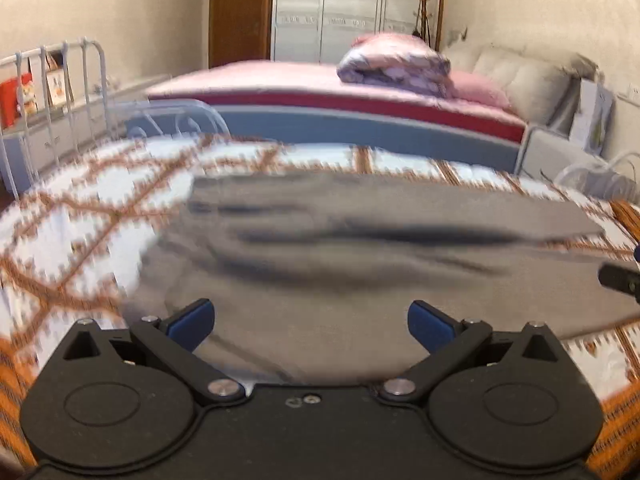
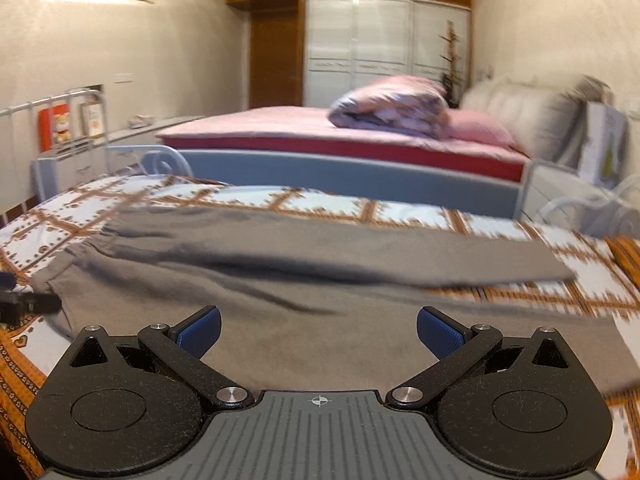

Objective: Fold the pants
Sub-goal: 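Grasp the sweatpants waistband with the left tool while the right tool grasps the waistband's other end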

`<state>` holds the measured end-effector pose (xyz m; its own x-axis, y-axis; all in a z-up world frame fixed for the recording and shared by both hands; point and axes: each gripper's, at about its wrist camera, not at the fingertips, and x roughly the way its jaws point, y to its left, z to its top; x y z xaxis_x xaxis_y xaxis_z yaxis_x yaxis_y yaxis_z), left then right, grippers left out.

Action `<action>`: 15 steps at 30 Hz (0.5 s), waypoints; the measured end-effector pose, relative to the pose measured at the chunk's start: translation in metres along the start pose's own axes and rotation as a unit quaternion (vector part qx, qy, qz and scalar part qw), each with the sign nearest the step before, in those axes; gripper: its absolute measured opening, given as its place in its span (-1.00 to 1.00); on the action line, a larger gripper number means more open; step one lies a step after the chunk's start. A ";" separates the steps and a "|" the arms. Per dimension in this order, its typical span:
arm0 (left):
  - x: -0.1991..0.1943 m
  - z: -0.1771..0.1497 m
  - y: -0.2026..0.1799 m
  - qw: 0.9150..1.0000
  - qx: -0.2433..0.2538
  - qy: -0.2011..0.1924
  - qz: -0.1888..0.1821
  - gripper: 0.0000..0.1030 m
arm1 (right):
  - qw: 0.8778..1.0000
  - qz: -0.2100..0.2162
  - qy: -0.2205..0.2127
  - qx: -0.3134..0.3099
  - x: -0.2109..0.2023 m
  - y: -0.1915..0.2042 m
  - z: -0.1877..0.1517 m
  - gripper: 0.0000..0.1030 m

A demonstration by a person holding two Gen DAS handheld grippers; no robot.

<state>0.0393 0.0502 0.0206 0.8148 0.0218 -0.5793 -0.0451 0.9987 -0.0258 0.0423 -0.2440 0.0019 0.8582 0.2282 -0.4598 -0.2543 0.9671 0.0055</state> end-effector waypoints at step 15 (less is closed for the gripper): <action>0.226 0.123 0.128 0.993 0.029 0.102 0.050 -0.22 | 0.992 0.091 0.021 -0.088 0.217 0.019 0.117 0.97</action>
<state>0.2883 0.1891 -0.0135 0.6739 0.1172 -0.7295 -0.0814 0.9931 0.0843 0.2757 -0.1635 0.0062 0.7726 0.3893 -0.5015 -0.4804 0.8749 -0.0609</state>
